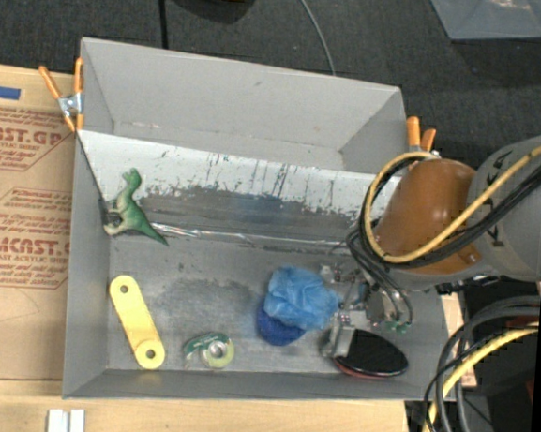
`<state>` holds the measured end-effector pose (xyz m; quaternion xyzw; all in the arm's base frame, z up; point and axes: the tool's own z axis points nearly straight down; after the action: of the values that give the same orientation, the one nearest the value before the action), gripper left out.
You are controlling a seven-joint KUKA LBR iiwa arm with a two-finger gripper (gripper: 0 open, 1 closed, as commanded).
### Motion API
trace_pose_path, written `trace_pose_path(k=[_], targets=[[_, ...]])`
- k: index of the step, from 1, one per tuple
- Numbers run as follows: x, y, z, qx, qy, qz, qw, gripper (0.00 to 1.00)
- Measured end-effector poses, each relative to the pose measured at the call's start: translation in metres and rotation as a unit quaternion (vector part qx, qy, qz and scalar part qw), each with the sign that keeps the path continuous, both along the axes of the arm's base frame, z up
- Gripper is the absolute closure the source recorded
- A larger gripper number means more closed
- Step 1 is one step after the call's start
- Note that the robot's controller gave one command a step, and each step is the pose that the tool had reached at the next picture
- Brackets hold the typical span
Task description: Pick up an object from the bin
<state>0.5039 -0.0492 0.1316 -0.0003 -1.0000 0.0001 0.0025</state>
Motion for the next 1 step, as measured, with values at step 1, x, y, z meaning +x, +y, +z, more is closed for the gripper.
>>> trace_pose_path(k=[1], targets=[[0.0017,0.0001,0.0038,0.0,-0.0032,0.0,1.0,0.0]])
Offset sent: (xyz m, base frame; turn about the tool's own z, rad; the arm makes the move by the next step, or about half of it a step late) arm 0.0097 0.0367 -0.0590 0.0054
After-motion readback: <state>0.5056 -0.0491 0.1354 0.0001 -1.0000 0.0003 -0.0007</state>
